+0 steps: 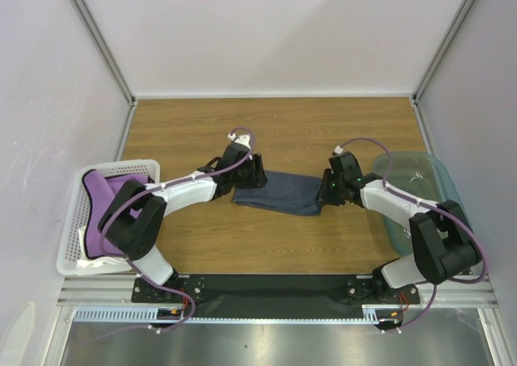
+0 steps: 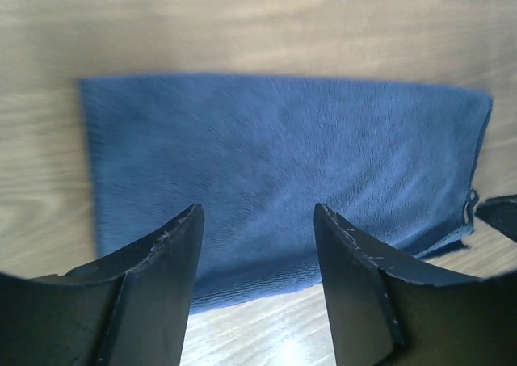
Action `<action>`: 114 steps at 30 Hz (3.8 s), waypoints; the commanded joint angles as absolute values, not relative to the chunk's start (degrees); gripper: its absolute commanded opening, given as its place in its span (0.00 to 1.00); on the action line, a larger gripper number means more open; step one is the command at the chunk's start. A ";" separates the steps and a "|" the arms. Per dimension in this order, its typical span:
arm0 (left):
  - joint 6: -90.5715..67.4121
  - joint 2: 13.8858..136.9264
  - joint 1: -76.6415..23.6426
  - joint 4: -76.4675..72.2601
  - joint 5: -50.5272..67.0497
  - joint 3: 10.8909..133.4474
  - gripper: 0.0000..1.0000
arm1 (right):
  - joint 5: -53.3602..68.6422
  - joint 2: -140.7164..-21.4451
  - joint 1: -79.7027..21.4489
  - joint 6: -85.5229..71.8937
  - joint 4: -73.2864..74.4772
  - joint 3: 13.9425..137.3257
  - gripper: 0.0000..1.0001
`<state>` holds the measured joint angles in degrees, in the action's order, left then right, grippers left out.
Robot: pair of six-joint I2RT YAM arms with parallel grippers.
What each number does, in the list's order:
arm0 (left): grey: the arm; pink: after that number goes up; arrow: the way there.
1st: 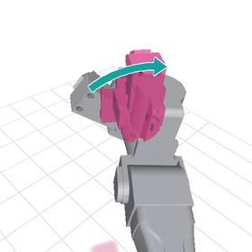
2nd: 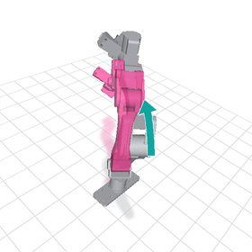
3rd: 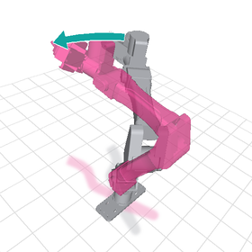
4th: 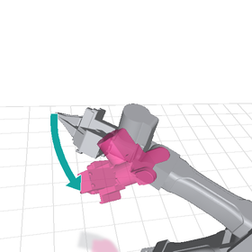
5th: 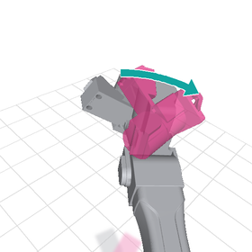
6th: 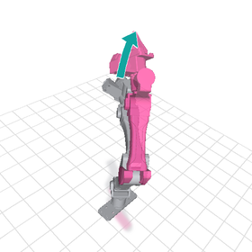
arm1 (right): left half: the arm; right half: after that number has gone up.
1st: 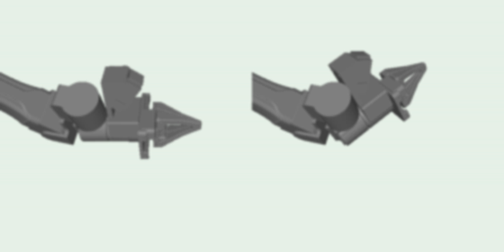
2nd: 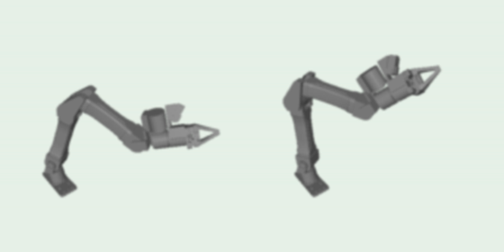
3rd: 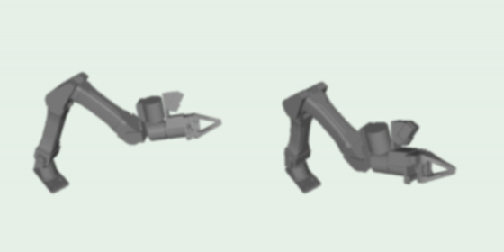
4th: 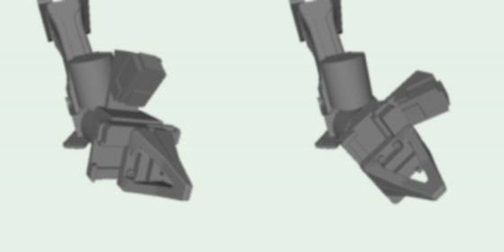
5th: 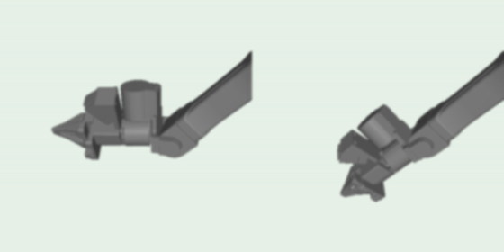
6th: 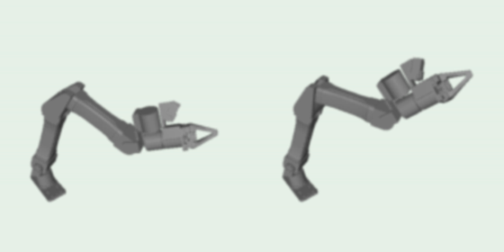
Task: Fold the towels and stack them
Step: Fold the towel
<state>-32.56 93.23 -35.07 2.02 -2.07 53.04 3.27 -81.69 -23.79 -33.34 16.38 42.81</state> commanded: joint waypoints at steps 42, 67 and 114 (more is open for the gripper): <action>-38.23 93.87 -43.77 18.46 -29.25 57.65 0.67 | 0.79 -82.17 -33.83 -35.77 16.53 46.32 0.05; -42.29 106.53 -36.83 18.64 -24.00 64.69 0.66 | -4.13 -86.05 -36.74 -34.54 21.27 40.34 0.00; -40.87 79.63 -41.13 2.98 -9.75 32.60 0.59 | -4.22 -99.14 -31.02 -33.23 14.41 59.49 0.00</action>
